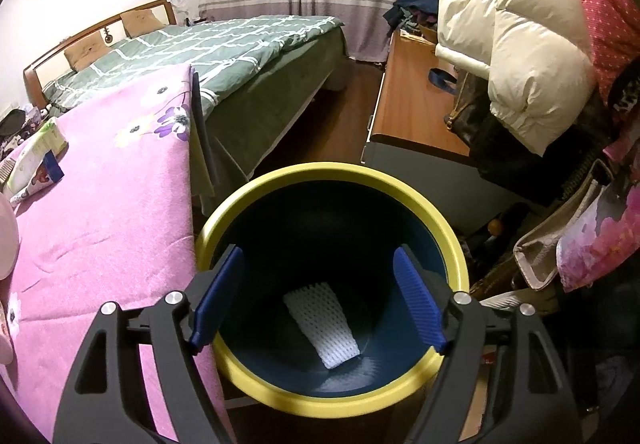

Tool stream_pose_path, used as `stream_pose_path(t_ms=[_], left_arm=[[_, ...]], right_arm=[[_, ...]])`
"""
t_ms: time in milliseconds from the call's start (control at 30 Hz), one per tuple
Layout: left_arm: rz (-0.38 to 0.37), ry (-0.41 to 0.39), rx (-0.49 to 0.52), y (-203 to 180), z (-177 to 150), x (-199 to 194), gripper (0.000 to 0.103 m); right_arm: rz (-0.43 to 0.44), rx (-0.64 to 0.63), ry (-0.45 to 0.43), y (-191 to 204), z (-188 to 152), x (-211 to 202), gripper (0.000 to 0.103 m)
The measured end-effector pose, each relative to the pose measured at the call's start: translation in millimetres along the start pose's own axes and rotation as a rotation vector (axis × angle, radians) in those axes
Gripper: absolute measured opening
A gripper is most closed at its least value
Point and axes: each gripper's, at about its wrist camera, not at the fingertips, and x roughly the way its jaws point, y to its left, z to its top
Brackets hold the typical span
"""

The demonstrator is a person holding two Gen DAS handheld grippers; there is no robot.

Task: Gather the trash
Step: 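Grasp the white pill bottle with the left tool and carry it to the bin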

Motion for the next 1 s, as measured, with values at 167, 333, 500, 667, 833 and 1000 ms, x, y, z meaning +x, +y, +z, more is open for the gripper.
stream_pose_path(t_ms=[167, 333, 500, 667, 833, 1000], left_arm=[[0.025, 0.006, 0.066, 6, 17, 5, 0.094], [0.017, 0.017, 0.147, 9, 32, 13, 0.097], [-0.028, 0.071, 0.156, 12, 35, 24, 0.097], [-0.034, 0.098, 0.140, 16, 35, 36, 0.097], [-0.027, 0.110, 0.130, 19, 35, 43, 0.097], [-0.018, 0.128, 0.151, 19, 37, 53, 0.097]], right_arm=[[0.011, 0.000, 0.004, 2, -1, 2, 0.074], [0.014, 0.006, 0.005, 1, -1, 2, 0.074], [0.010, 0.018, 0.012, -3, -2, 5, 0.075], [0.012, 0.019, 0.015, -4, -3, 7, 0.075], [0.017, 0.024, 0.020, -6, -4, 10, 0.075], [0.019, 0.026, 0.027, -7, -6, 13, 0.075]])
